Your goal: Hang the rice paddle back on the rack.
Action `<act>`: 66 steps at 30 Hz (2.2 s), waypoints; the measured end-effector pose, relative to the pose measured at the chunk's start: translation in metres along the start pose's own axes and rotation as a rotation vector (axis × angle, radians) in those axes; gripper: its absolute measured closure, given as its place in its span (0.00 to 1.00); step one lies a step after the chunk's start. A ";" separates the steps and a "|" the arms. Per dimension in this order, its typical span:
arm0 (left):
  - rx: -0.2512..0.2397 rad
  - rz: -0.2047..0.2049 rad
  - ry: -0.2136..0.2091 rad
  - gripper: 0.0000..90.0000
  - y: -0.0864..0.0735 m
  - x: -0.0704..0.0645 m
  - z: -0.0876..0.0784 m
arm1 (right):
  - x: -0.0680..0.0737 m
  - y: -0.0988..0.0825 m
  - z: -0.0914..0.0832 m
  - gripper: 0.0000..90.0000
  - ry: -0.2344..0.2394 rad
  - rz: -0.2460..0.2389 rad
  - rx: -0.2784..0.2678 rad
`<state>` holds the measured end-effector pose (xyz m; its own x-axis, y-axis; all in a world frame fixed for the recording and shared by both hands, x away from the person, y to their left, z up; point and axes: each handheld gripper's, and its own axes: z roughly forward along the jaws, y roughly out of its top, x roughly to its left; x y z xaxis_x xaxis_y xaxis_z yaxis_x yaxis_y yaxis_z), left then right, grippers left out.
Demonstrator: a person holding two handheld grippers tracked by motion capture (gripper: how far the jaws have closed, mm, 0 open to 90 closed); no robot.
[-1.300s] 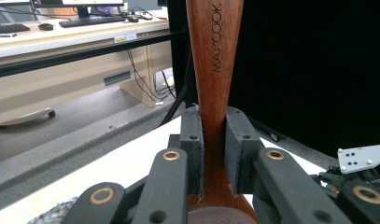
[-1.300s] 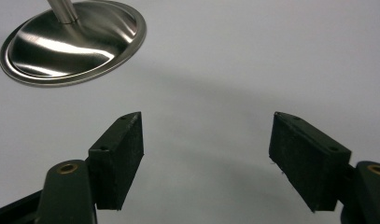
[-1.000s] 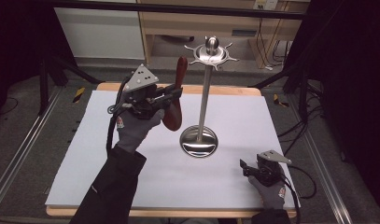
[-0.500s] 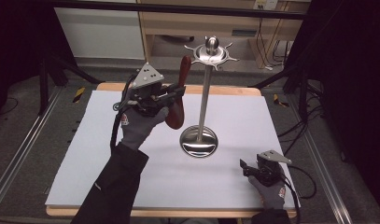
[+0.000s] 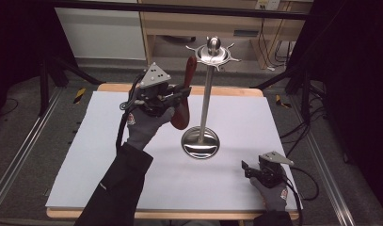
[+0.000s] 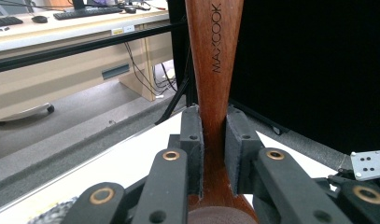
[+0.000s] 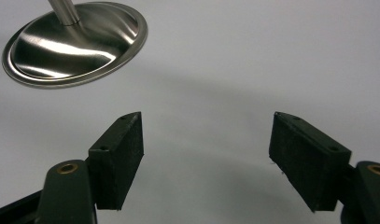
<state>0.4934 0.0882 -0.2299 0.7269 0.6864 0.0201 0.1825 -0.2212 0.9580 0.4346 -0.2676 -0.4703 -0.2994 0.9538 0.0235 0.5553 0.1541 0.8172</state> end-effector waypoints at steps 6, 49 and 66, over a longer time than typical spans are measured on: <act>-0.002 -0.001 0.006 0.87 0.001 0.000 0.005 | 0.000 0.000 0.000 0.29 0.002 -0.004 0.000; -0.040 0.040 0.041 0.54 -0.032 0.008 -0.008 | 0.002 -0.001 0.001 0.29 0.010 -0.002 0.012; 0.060 -0.007 0.052 0.46 -0.110 0.019 -0.039 | -0.001 -0.004 0.000 0.29 0.017 0.009 0.017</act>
<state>0.4613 0.1522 -0.3242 0.6903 0.7229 0.0296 0.2282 -0.2564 0.9393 0.4329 -0.2689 -0.4737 -0.3077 0.9506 0.0410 0.5715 0.1502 0.8068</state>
